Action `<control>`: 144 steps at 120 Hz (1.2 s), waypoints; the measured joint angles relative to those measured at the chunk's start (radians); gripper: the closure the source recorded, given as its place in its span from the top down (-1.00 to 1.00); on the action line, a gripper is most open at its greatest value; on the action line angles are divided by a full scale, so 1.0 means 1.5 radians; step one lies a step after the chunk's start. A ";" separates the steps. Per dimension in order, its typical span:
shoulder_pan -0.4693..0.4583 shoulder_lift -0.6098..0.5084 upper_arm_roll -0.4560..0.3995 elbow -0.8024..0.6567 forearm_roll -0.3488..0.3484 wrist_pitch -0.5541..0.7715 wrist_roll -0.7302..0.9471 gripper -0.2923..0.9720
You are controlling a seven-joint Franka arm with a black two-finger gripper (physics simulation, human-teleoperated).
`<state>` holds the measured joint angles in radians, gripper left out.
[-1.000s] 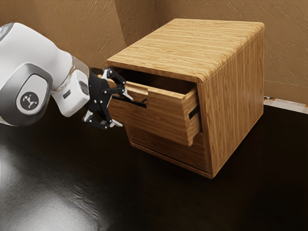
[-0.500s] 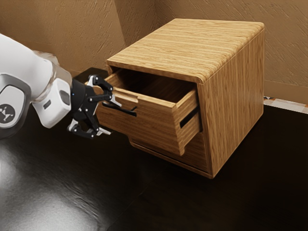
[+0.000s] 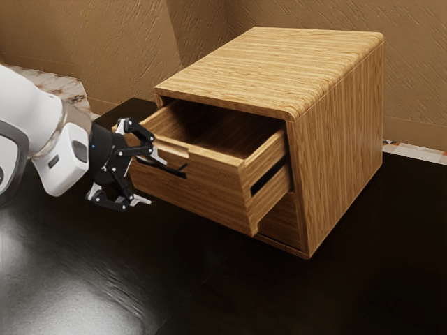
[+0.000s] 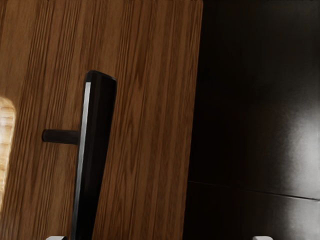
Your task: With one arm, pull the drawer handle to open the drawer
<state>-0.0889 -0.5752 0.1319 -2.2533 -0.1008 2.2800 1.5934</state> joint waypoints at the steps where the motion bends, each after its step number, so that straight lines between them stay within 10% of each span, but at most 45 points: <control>1: 0.000 -0.001 0.000 -0.001 0.000 0.000 0.000 0.18; 144: 0.013 -0.148 0.001 -0.092 0.025 -0.079 -0.007 0.21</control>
<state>-0.0689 -0.7976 0.1332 -2.3909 -0.0634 2.1621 1.5827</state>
